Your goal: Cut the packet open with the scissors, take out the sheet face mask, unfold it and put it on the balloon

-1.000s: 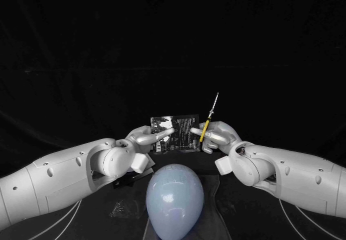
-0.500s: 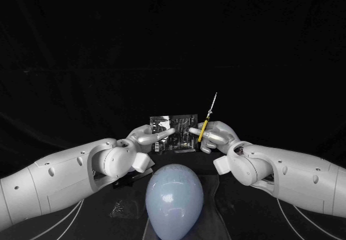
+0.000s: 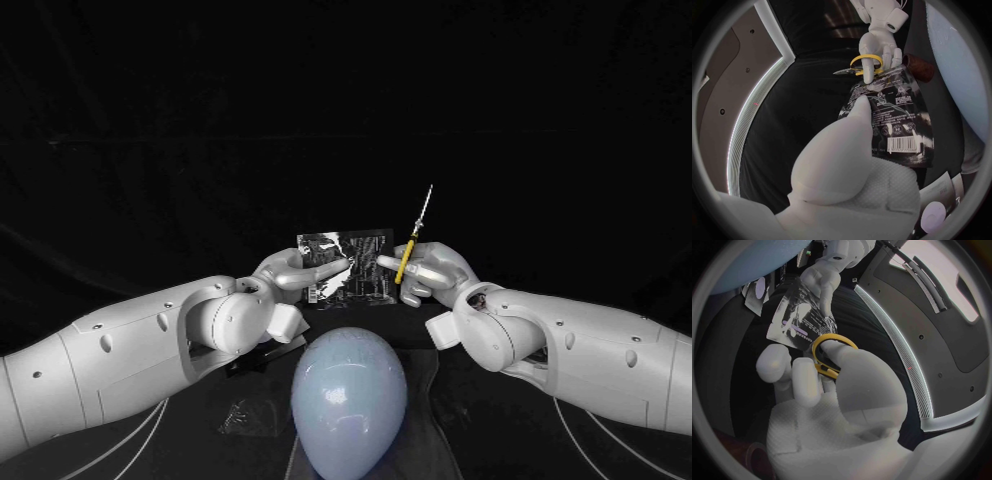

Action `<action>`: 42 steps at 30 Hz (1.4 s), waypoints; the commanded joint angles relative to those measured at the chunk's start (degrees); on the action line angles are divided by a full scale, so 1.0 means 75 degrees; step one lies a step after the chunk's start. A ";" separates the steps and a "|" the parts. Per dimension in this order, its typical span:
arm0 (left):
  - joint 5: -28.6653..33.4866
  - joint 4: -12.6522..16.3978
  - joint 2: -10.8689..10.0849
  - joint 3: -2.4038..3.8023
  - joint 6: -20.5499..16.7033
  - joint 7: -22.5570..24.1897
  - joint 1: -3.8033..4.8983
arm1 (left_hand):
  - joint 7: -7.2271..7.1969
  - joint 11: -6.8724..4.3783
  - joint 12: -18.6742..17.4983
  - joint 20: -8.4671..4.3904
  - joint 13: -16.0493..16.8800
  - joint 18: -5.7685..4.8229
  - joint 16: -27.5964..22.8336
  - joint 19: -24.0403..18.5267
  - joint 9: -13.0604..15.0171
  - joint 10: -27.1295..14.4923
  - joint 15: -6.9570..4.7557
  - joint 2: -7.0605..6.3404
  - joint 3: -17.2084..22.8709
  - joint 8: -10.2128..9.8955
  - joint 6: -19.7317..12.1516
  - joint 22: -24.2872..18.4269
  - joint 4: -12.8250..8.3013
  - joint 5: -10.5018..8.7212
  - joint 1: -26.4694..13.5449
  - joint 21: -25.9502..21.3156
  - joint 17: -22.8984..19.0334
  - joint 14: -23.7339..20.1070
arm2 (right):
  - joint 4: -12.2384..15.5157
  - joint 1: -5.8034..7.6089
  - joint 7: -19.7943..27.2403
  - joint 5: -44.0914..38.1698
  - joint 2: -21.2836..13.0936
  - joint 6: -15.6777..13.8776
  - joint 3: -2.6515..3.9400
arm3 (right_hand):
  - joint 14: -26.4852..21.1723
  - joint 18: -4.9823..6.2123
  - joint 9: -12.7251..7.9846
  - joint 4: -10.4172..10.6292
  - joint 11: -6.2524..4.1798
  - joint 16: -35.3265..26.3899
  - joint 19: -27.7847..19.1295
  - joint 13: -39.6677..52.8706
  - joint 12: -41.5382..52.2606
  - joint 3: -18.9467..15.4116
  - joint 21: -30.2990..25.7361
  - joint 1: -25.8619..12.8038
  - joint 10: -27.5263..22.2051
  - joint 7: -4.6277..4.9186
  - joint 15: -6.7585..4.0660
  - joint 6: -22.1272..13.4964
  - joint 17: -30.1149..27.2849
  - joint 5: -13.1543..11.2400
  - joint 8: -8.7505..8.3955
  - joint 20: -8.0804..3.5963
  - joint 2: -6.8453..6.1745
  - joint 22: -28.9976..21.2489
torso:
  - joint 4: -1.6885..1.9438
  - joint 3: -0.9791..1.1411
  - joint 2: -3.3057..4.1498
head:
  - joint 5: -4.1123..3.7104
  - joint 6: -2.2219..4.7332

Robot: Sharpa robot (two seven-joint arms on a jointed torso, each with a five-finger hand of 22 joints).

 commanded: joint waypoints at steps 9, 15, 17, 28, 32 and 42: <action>-0.0188 0.0016 -0.0012 0.0005 -0.0577 0.0177 0.0006 | -0.0023 -0.0034 -0.0132 -0.0023 -0.0010 0.0123 -0.0030 0.0167 0.0255 0.0206 -0.0023 -0.0323 0.0836 0.0086 0.0045 -0.0041 -0.0012 0.0030 -0.0256 -0.0011 0.0085 0.0167 | 0.0038 0.0013 0.0117 0.0320 -0.0129 0.0391 0.0010 | 0.0103 0.0152 0.0330 -0.0097 -0.0388 -0.0134 -0.0231 -0.0069 -0.0516 0.0349 -0.0358 -0.0065 0.0664 0.0248 0.0138 -0.0533 -0.0147 0.0017 -0.0252 0.0135 0.0087 -0.0204 | 0.0005 -0.0011 -0.0002 | -0.0003 0.0020; -0.0187 0.0008 -0.0037 0.0005 -0.0736 0.0314 0.0005 | -0.0030 -0.0042 -0.0133 -0.0035 -0.0009 0.0122 -0.0080 0.0233 0.0394 0.0254 -0.0031 -0.0625 0.1555 0.0129 0.0031 -0.0039 -0.0072 0.0027 -0.0576 -0.0045 0.0159 0.0226 | 0.0091 0.0013 0.0158 0.0505 -0.0330 0.0475 0.0001 | 0.0075 0.0172 0.0235 0.0080 -0.0251 -0.0177 -0.0312 -0.0193 -0.0704 0.0296 -0.0486 -0.0300 0.0334 0.0382 0.0255 -0.0754 -0.0218 0.0017 -0.0474 0.0237 0.0037 -0.0280 | -0.0003 -0.0017 -0.0008 | -0.0026 0.0029; -0.0178 0.0002 -0.0046 0.0006 -0.0784 0.0383 0.0003 | -0.0030 -0.0043 -0.0132 -0.0038 -0.0008 0.0121 -0.0099 0.0251 0.0451 0.0267 -0.0033 -0.0725 0.1823 0.0147 0.0023 -0.0038 -0.0120 0.0025 -0.0712 -0.0056 0.0190 0.0243 | 0.0103 0.0013 0.0167 0.0561 -0.0424 0.0488 -0.0008 | 0.0073 0.0176 0.0213 0.0120 -0.0240 -0.0176 -0.0318 -0.0207 -0.0698 0.0309 -0.0495 -0.0322 0.0325 0.0395 0.0266 -0.0769 -0.0218 0.0018 -0.0507 0.0252 0.0077 -0.0285 | 0.0000 -0.0015 -0.0007 | -0.0031 0.0041; 0.0035 -0.0040 -0.0065 0.0012 -0.0862 0.0784 -0.0019 | -0.0027 -0.0045 -0.0131 -0.0044 -0.0006 0.0120 -0.0133 0.0299 0.0594 0.0304 -0.0038 -0.0913 0.2387 0.0192 -0.0004 -0.0034 -0.0323 0.0024 -0.1072 -0.0068 0.0273 0.0284 | 0.0403 -0.0029 0.0020 0.0590 -0.1076 0.0729 -0.0164 | 0.0087 0.0187 0.0111 0.0333 -0.0302 -0.0124 -0.0259 -0.0218 -0.0588 0.0444 -0.0404 -0.0389 0.0624 0.0337 0.0234 -0.0568 -0.0183 0.0018 -0.0585 0.0282 0.0391 -0.0221 | -0.0002 -0.0005 0.0003 | -0.0100 0.0080; 0.0201 -0.0073 -0.0042 0.0016 -0.0847 0.0978 -0.0028 | -0.0027 -0.0045 -0.0130 -0.0047 -0.0005 0.0120 -0.0143 0.0317 0.0644 0.0317 -0.0039 -0.0953 0.2547 0.0208 -0.0012 -0.0032 -0.0408 0.0024 -0.1203 -0.0068 0.0301 0.0297 | 0.0672 -0.0137 -0.0162 0.0463 -0.1368 0.1015 -0.0236 | 0.0092 0.0187 0.0099 0.0364 -0.0400 -0.0112 -0.0236 -0.0121 -0.0434 0.0416 -0.0372 -0.0415 0.1015 0.0256 0.0160 -0.0443 -0.0181 0.0018 -0.0570 0.0231 0.0411 -0.0197 | -0.0011 0.0000 0.0001 | -0.0110 0.0073; 0.0522 -0.0157 0.0063 0.0030 -0.0773 0.1318 -0.0076 | -0.0033 -0.0054 -0.0124 -0.0060 -0.0001 0.0121 -0.0146 0.0369 0.0724 0.0356 -0.0047 -0.0996 0.2743 0.0237 -0.0025 -0.0026 -0.0537 0.0023 -0.1405 -0.0052 0.0347 0.0335 | 0.1398 -0.0519 -0.0685 0.0002 -0.1907 0.1554 -0.0383 | 0.0112 0.0164 0.0227 0.0340 -0.0666 -0.0106 -0.0169 0.0475 0.0194 0.0278 -0.0286 -0.0418 0.2098 0.0035 -0.0060 -0.0286 -0.0187 0.0019 -0.0439 0.0034 0.0480 -0.0125 | -0.0019 0.0022 -0.0024 | -0.0169 0.0080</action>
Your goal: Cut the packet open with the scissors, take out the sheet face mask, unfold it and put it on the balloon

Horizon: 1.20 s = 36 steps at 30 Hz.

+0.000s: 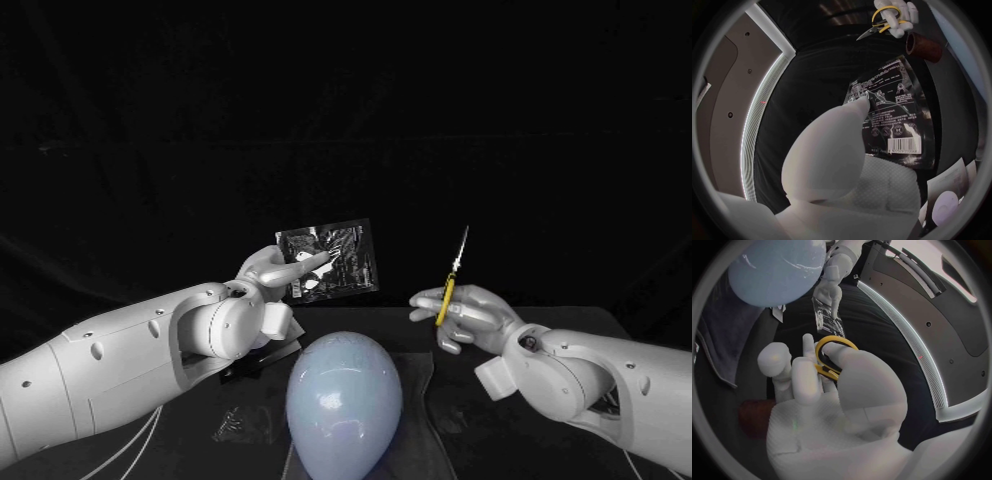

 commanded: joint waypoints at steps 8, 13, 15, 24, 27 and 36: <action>0.0508 -0.0274 0.0322 0.0060 0.0054 0.0524 -0.0215 | -0.0017 0.0005 -0.0017 -0.0014 0.0002 0.0083 -0.0054 0.0060 0.0764 0.0070 0.0000 -0.0028 0.0174 0.0063 -0.0022 0.0006 -0.0086 0.0024 -0.0182 -0.0020 0.0039 0.0076 | 0.0642 -0.0371 -0.1023 -0.1334 -0.0283 0.0624 -0.0090 | 0.0135 0.0020 0.0525 0.0050 -0.0795 0.0072 0.0059 0.1243 0.0938 -0.0019 0.0090 -0.0036 0.2083 -0.0160 -0.0164 -0.0165 0.0038 -0.0031 0.0415 -0.0180 0.0351 0.0080 | -0.0038 0.0029 -0.0053 | -0.0117 -0.0045; 0.0562 -0.0362 0.0422 0.0086 0.0081 0.0567 -0.0287 | -0.0015 0.0007 -0.0019 -0.0014 0.0001 0.0082 -0.0060 0.0062 0.0785 0.0069 0.0000 -0.0036 0.0222 0.0068 -0.0031 0.0004 -0.0123 0.0024 -0.0227 -0.0022 0.0048 0.0076 | 0.0834 -0.0476 -0.1288 -0.1576 -0.0336 0.0667 -0.0115 | 0.0131 0.0020 0.0811 0.0070 -0.0788 0.0046 0.0062 0.2042 0.1370 -0.0009 0.0063 -0.0061 0.1694 -0.0172 -0.0170 -0.0331 -0.0010 -0.0026 0.0630 -0.0188 0.0372 0.0082 | -0.0046 0.0038 -0.0055 | -0.0194 -0.0093; 0.0578 -0.0381 0.0444 0.0095 0.0085 0.0577 -0.0303 | -0.0015 0.0007 -0.0019 -0.0014 0.0001 0.0082 -0.0060 0.0062 0.0785 0.0069 0.0000 -0.0036 0.0222 0.0068 -0.0031 0.0004 -0.0123 0.0024 -0.0227 -0.0022 0.0048 0.0076 | 0.0880 -0.0504 -0.1373 -0.1629 -0.0354 0.0752 -0.0124 | 0.0124 0.0026 0.0838 0.0071 -0.0776 0.0029 0.0045 0.2104 0.1345 0.0005 0.0024 -0.0062 0.1564 -0.0164 -0.0162 -0.0357 -0.0037 -0.0028 0.0647 -0.0184 0.0375 0.0061 | -0.0039 0.0038 -0.0051 | -0.0240 -0.0141; 0.0602 -0.0311 0.0445 0.0109 0.0115 0.0501 -0.0327 | -0.0011 0.0009 -0.0019 -0.0016 0.0001 0.0082 -0.0070 0.0067 0.0821 0.0070 0.0000 -0.0049 0.0300 0.0076 -0.0043 0.0003 -0.0190 0.0024 -0.0297 -0.0025 0.0064 0.0079 | 0.1010 -0.0555 -0.1443 -0.1717 -0.0488 0.1233 -0.0141 | 0.0119 0.0019 0.0903 -0.0116 -0.0785 0.0015 0.0067 0.2170 0.1241 -0.0128 0.0062 -0.0079 0.1431 -0.0181 -0.0156 -0.0342 -0.0059 -0.0036 0.0705 -0.0170 -0.0048 0.0098 | -0.0033 0.0036 -0.0055 | -0.0373 -0.0330; 0.0601 -0.0285 0.0436 0.0110 0.0120 0.0488 -0.0329 | -0.0008 0.0010 -0.0020 -0.0017 0.0001 0.0081 -0.0075 0.0066 0.0833 0.0068 0.0001 -0.0052 0.0329 0.0078 -0.0049 0.0002 -0.0215 0.0024 -0.0320 -0.0027 0.0069 0.0077 | 0.1027 -0.0558 -0.1380 -0.1692 -0.0522 0.1304 -0.0142 | 0.0129 0.0013 0.0923 -0.0105 -0.0833 0.0036 0.0096 0.2229 0.1277 -0.0393 0.0113 -0.0252 0.1532 -0.0239 -0.0190 -0.0248 -0.0034 -0.0036 0.0748 -0.0187 -0.0442 0.0136 | -0.0036 0.0036 -0.0055 | -0.0382 -0.0363; 0.0599 -0.0232 0.0390 0.0110 0.0125 0.0442 -0.0330 | -0.0002 0.0015 -0.0022 -0.0015 0.0001 0.0080 -0.0086 0.0062 0.0861 0.0062 0.0004 -0.0059 0.0394 0.0082 -0.0061 0.0001 -0.0268 0.0024 -0.0375 -0.0033 0.0081 0.0072 | 0.1023 -0.0548 -0.1280 -0.1398 -0.0716 0.1399 -0.0142 | 0.0202 -0.0041 0.0827 0.0225 -0.0983 0.0209 0.0255 0.2890 0.1758 -0.1151 0.0373 -0.0756 0.1801 -0.0388 -0.0314 0.0156 0.0184 0.0003 0.0740 -0.0291 -0.1370 0.0328 | -0.0042 0.0039 -0.0046 | -0.0423 -0.0459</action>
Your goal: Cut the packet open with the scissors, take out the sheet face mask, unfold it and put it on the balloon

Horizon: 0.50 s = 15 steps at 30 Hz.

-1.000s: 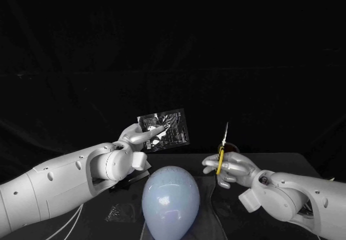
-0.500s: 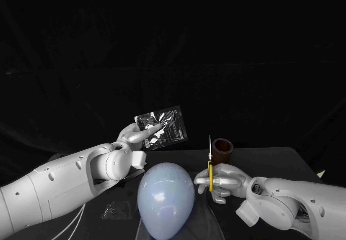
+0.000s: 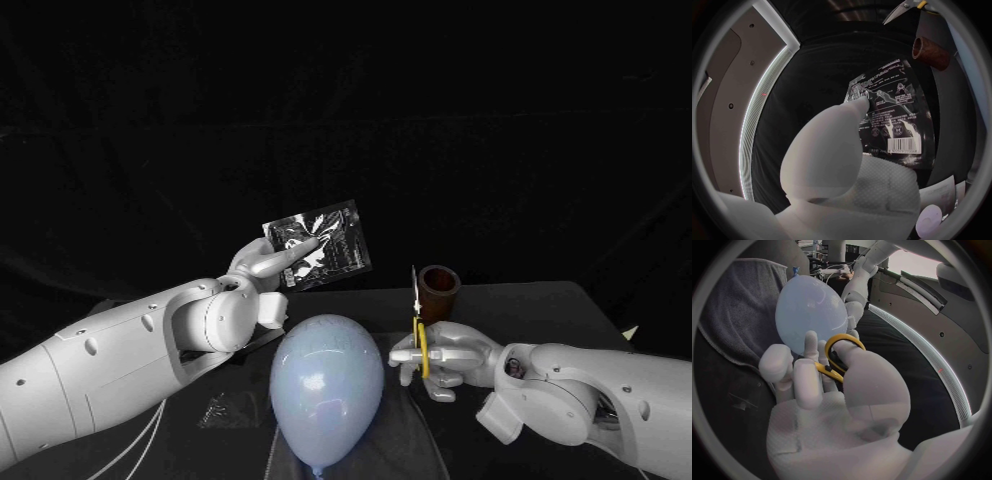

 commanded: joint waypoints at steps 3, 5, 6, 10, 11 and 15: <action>0.0044 0.0056 -0.0012 0.0012 0.0122 0.0052 0.0004 | 0.0024 0.0009 -0.0022 0.0013 0.0002 0.0108 -0.0030 0.0035 0.0827 0.0069 0.0017 0.0032 0.0080 0.0027 -0.0031 -0.0001 -0.0035 0.0025 -0.0038 -0.0033 0.0014 0.0036 | -0.0019 0.0030 -0.0028 0.0174 -0.0125 0.0361 0.0007 | 0.0273 -0.0030 0.0110 0.0236 -0.1032 0.0313 0.0213 0.1618 0.1658 -0.0241 0.0330 -0.0165 0.1902 -0.0078 -0.0101 0.0251 0.0410 0.0055 0.0089 -0.0057 -0.0281 0.0242 | 0.0000 -0.0001 0.0010 | -0.0035 -0.0042; 0.0042 0.0063 -0.0005 0.0012 0.0128 0.0045 0.0004 | 0.0025 0.0010 -0.0022 0.0013 0.0002 0.0109 -0.0034 0.0033 0.0838 0.0066 0.0017 0.0029 0.0104 0.0028 -0.0036 -0.0002 -0.0057 0.0025 -0.0057 -0.0036 0.0019 0.0035 | -0.0047 0.0045 -0.0115 0.0182 -0.0151 0.0421 0.0007 | 0.0288 -0.0040 0.0194 0.0376 -0.1027 0.0388 0.0236 0.2012 0.2004 -0.0368 0.0381 -0.0335 0.1870 -0.0074 -0.0098 0.0251 0.0504 0.0047 0.0126 -0.0065 -0.0357 0.0285 | 0.0001 -0.0002 0.0010 | -0.0065 -0.0054; 0.0041 0.0066 0.0004 0.0012 0.0134 0.0040 0.0004 | 0.0025 0.0010 -0.0022 0.0013 0.0002 0.0109 -0.0034 0.0033 0.0838 0.0066 0.0017 0.0029 0.0104 0.0028 -0.0036 -0.0002 -0.0057 0.0025 -0.0057 -0.0036 0.0019 0.0035 | -0.0070 0.0056 -0.0184 0.0177 -0.0164 0.0468 0.0007 | 0.0292 -0.0041 0.0217 0.0397 -0.1029 0.0406 0.0236 0.2085 0.2061 -0.0385 0.0385 -0.0352 0.1859 -0.0079 -0.0101 0.0249 0.0525 0.0045 0.0136 -0.0065 -0.0363 0.0290 | 0.0000 -0.0005 0.0004 | -0.0080 -0.0055; 0.0037 0.0045 0.0061 0.0012 0.0156 0.0023 0.0004 | 0.0028 0.0013 -0.0023 0.0014 0.0001 0.0108 -0.0042 0.0028 0.0853 0.0060 0.0019 0.0024 0.0142 0.0029 -0.0044 -0.0003 -0.0090 0.0025 -0.0086 -0.0040 0.0025 0.0031 | -0.0131 0.0092 -0.0414 0.0106 -0.0189 0.0608 0.0008 | 0.0326 -0.0059 0.0437 0.0585 -0.1028 0.0583 0.0278 0.2777 0.2678 -0.0631 0.0481 -0.0562 0.1812 -0.0080 -0.0100 0.0188 0.0751 0.0011 0.0221 -0.0071 -0.0506 0.0372 | -0.0003 -0.0007 0.0001 | -0.0112 -0.0068; 0.0034 0.0032 0.0084 0.0012 0.0163 0.0015 0.0005 | 0.0028 0.0013 -0.0023 0.0014 0.0001 0.0108 -0.0042 0.0028 0.0853 0.0060 0.0019 0.0024 0.0142 0.0029 -0.0044 -0.0003 -0.0090 0.0025 -0.0086 -0.0040 0.0025 0.0031 | -0.0143 0.0102 -0.0469 0.0072 -0.0194 0.0619 0.0008 | 0.0320 -0.0059 0.0477 0.0623 -0.1026 0.0583 0.0275 0.2841 0.2707 -0.0688 0.0482 -0.0600 0.1782 -0.0076 -0.0096 0.0165 0.0745 -0.0003 0.0231 -0.0068 -0.0532 0.0377 | -0.0005 -0.0006 0.0001 | -0.0118 -0.0073; 0.0009 -0.0024 0.0171 0.0014 0.0167 -0.0047 0.0009 | 0.0031 0.0015 -0.0024 0.0016 0.0001 0.0108 -0.0047 0.0025 0.0864 0.0056 0.0021 0.0022 0.0168 0.0029 -0.0050 -0.0003 -0.0114 0.0025 -0.0108 -0.0043 0.0030 0.0027 | -0.0169 0.0143 -0.0650 -0.0025 -0.0201 0.0548 0.0009 | 0.0197 0.0028 0.0617 0.0907 -0.0988 0.0334 0.0022 0.2568 0.2123 -0.1020 0.0035 -0.0933 0.1488 -0.0045 -0.0061 0.0042 0.0364 -0.0017 0.0249 -0.0040 -0.0630 0.0115 | -0.0005 -0.0002 0.0000 | -0.0135 -0.0088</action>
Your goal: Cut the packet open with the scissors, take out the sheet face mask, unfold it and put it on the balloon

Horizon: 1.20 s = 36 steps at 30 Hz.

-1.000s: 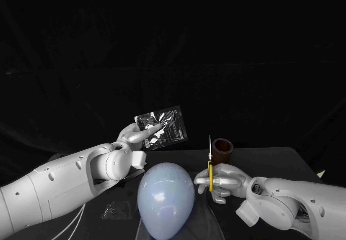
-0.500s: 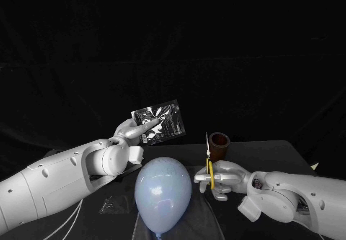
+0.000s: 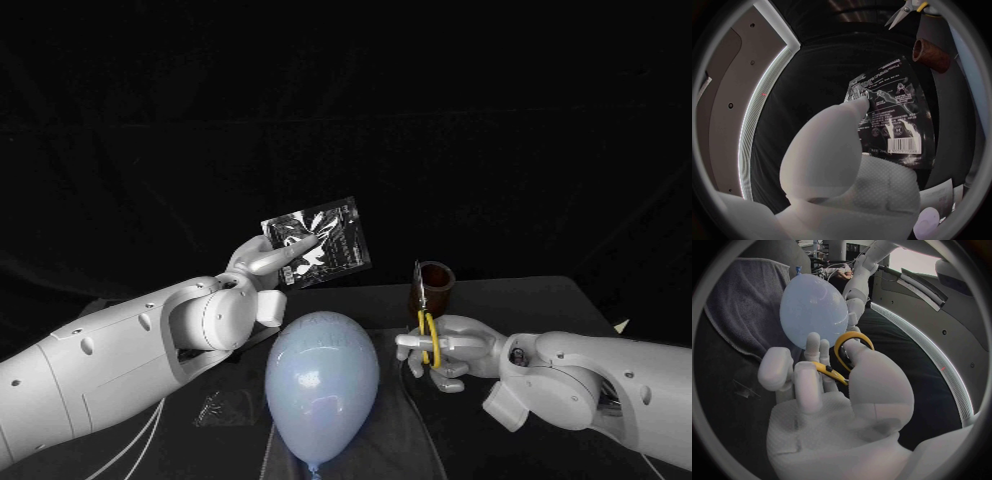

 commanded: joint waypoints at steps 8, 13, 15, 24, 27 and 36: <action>-0.0080 -0.0216 0.0421 0.0026 0.0161 -0.0156 0.0032 | 0.0008 0.0015 -0.0024 0.0016 0.0001 0.0114 -0.0052 0.0024 0.0872 0.0054 0.0021 0.0061 0.0067 0.0027 -0.0025 -0.0004 -0.0009 0.0024 -0.0027 -0.0045 0.0016 0.0025 | -0.0006 0.0093 -0.0586 -0.0423 0.0027 0.0033 0.0006 | 0.0033 0.0206 0.0462 0.0854 -0.0761 -0.0576 -0.0593 -0.0688 0.0977 -0.1053 -0.0964 -0.0591 0.0816 0.0102 0.0086 -0.0449 -0.0706 -0.0041 0.0179 0.0103 -0.0080 -0.0613 | -0.0004 0.0002 0.0007 | -0.0025 -0.0011; -0.0092 -0.0347 0.0624 0.0057 0.0194 -0.0176 0.0060 | 0.0008 0.0015 -0.0024 0.0016 0.0001 0.0114 -0.0052 0.0024 0.0872 0.0054 0.0021 0.0061 0.0067 0.0027 -0.0025 -0.0004 -0.0009 0.0024 -0.0027 -0.0045 0.0016 0.0025 | 0.0016 0.0105 -0.0617 -0.0547 0.0038 -0.0011 0.0007 | -0.0081 0.0262 0.0635 0.1071 -0.0687 -0.0735 -0.0805 -0.0709 0.0757 -0.1449 -0.1340 -0.0445 0.0572 0.0183 0.0156 -0.0696 -0.0910 -0.0036 0.0218 0.0162 -0.0086 -0.0831 | -0.0008 0.0001 -0.0002 | -0.0003 -0.0019; -0.0094 -0.0399 0.0676 0.0066 0.0196 -0.0183 0.0081 | 0.0008 0.0015 -0.0024 0.0016 0.0001 0.0114 -0.0052 0.0024 0.0872 0.0054 0.0021 0.0061 0.0067 0.0027 -0.0025 -0.0004 -0.0009 0.0024 -0.0027 -0.0045 0.0016 0.0025 | 0.0032 0.0112 -0.0602 -0.0585 0.0038 -0.0045 0.0007 | -0.0211 0.0306 0.0734 0.1209 -0.0575 -0.0870 -0.1011 -0.0753 0.0544 -0.1771 -0.1670 -0.0302 0.0203 0.0299 0.0256 -0.0999 -0.1090 -0.0049 0.0191 0.0234 -0.0092 -0.1019 | 0.0003 0.0012 -0.0004 | -0.0002 -0.0025; -0.0098 -0.0470 0.0743 0.0078 0.0184 -0.0219 0.0124 | 0.0014 0.0019 -0.0023 0.0017 0.0001 0.0114 -0.0060 0.0021 0.0889 0.0050 0.0022 0.0057 0.0109 0.0028 -0.0032 -0.0003 -0.0050 0.0024 -0.0058 -0.0048 0.0023 0.0023 | 0.0109 0.0128 -0.0499 -0.0691 0.0032 -0.0195 0.0012 | -0.0335 0.0368 0.0985 0.1281 -0.0472 -0.0873 -0.1177 -0.0848 0.0366 -0.2576 -0.1924 0.0092 0.0032 0.0394 0.0348 -0.1306 -0.1151 -0.0040 0.0312 0.0353 0.0163 -0.1153 | 0.0005 -0.0003 0.0002 | 0.0005 -0.0026; -0.0098 -0.0453 0.0745 0.0079 0.0184 -0.0233 0.0127 | 0.0014 0.0019 -0.0023 0.0017 0.0001 0.0114 -0.0060 0.0021 0.0889 0.0050 0.0022 0.0057 0.0109 0.0028 -0.0032 -0.0003 -0.0050 0.0024 -0.0058 -0.0048 0.0023 0.0023 | 0.0120 0.0131 -0.0451 -0.0717 0.0030 -0.0289 0.0016 | -0.0347 0.0372 0.1020 0.1284 -0.0462 -0.0862 -0.1191 -0.0858 0.0344 -0.2739 -0.1945 0.0133 0.0003 0.0404 0.0357 -0.1346 -0.1150 -0.0040 0.0332 0.0361 0.0220 -0.1163 | 0.0014 -0.0010 0.0004 | -0.0006 -0.0019; -0.0116 -0.0411 0.0771 0.0080 0.0159 -0.0300 0.0131 | 0.0018 0.0020 -0.0022 0.0018 0.0002 0.0114 -0.0062 0.0022 0.0898 0.0050 0.0023 0.0054 0.0125 0.0029 -0.0033 -0.0003 -0.0067 0.0024 -0.0075 -0.0049 0.0028 0.0024 | 0.0152 0.0165 -0.0346 -0.0840 0.0083 -0.0482 0.0042 | -0.0344 0.0371 0.1079 0.1280 -0.0446 -0.0802 -0.1198 -0.0868 0.0317 -0.2978 -0.1944 0.0224 -0.0052 0.0418 0.0372 -0.1395 -0.1088 -0.0040 0.0376 0.0375 0.0323 -0.1155 | 0.0014 -0.0007 -0.0004 | 0.0002 0.0008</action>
